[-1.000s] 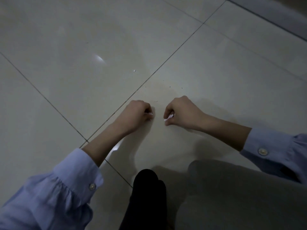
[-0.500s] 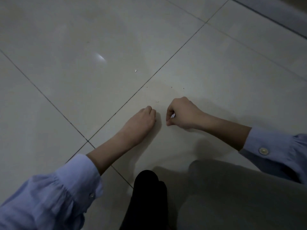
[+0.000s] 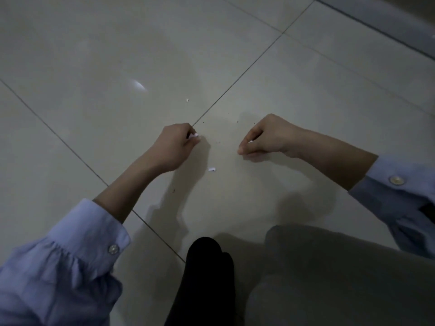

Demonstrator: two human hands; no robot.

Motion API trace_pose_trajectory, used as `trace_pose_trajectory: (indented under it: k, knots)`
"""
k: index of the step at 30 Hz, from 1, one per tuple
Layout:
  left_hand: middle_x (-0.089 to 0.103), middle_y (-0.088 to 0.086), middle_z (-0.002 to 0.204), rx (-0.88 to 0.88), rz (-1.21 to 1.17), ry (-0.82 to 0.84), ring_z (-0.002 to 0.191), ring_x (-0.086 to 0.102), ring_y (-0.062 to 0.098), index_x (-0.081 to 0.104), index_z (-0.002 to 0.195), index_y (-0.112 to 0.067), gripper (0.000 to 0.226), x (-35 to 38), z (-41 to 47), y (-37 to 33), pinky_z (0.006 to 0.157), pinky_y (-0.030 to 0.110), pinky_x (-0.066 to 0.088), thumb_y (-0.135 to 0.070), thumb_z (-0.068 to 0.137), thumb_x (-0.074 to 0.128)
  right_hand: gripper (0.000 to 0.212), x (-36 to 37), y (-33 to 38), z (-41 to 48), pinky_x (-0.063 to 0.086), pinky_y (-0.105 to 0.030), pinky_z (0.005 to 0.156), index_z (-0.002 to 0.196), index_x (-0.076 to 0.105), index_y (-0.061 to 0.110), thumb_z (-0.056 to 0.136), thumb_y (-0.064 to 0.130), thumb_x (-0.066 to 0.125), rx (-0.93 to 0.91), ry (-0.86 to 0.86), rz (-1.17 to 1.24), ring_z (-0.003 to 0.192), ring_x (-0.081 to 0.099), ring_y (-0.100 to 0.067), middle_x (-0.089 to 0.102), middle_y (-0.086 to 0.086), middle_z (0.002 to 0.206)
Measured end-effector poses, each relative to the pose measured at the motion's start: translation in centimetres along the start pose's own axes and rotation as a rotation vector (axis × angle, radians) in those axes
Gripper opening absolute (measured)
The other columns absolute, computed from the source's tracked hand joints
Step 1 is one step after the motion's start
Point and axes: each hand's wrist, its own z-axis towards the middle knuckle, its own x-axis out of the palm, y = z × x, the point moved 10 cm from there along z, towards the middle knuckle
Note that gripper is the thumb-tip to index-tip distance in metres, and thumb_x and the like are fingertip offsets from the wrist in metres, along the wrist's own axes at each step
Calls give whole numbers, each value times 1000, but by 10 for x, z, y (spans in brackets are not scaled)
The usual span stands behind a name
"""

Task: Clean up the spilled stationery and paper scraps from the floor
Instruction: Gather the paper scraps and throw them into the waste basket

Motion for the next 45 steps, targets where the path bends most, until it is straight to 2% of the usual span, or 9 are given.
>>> trace_pose_trajectory:
  k: [3,8,17,27,32,35,38,40,45]
  knots:
    - [55,5,84,-37,-19,1,81,47,18,60,99,-2,25,0,0,4,69,25,30,-23,98,46,8,25,6,-4,55,-19,59,74,75,10,71,9,83,-52,34,-56,58,66,-14,72,-12,71]
    - [58,7,86,-98,-41,13,85,54,23,60,99,-3,24,6,-7,14,70,25,33,-24,96,49,7,55,29,-1,44,-8,52,71,77,19,69,19,83,-257,-84,-250,50,57,5,65,6,56]
    - [63,12,91,-132,-64,19,89,57,27,61,100,-2,25,5,-12,24,71,26,35,-23,96,49,8,78,39,6,47,-22,72,84,76,10,77,13,76,-343,-95,-549,87,68,-22,74,-10,90]
    - [57,4,84,-160,-97,40,81,54,21,60,99,-4,25,8,-7,25,72,27,38,-26,96,50,10,79,31,8,43,-20,56,72,75,4,63,2,70,-217,-44,-589,59,62,-18,72,-10,71]
    - [59,5,82,-170,-128,24,79,55,21,60,95,-4,23,3,-4,22,71,27,38,-25,96,50,4,33,5,7,42,-13,46,63,75,11,59,10,74,-70,-100,-400,43,55,-1,64,2,51]
    - [62,6,79,-164,-141,22,76,57,22,60,92,-5,23,1,-3,16,70,28,41,-25,96,49,6,3,-14,0,43,-13,42,61,71,6,67,6,74,71,-118,-111,37,53,-7,61,-1,43]
    - [64,9,80,-162,-158,30,76,58,23,61,93,-3,25,1,-1,6,71,30,43,-25,96,49,8,-16,-28,-6,58,-29,70,67,71,1,72,6,74,151,-92,109,52,58,-15,68,-9,57]
    - [64,9,80,-152,-164,41,76,58,23,61,94,-3,24,2,0,-5,71,29,43,-24,96,49,7,-29,-32,-14,56,-27,80,74,70,-3,76,3,73,180,-94,279,60,61,-14,70,-10,70]
    - [66,11,83,-94,-212,69,72,59,19,61,93,-4,24,2,12,-47,69,30,45,-24,96,49,4,-68,-33,-46,56,-13,57,81,63,-4,83,-4,66,195,-154,613,67,58,-11,59,-6,76]
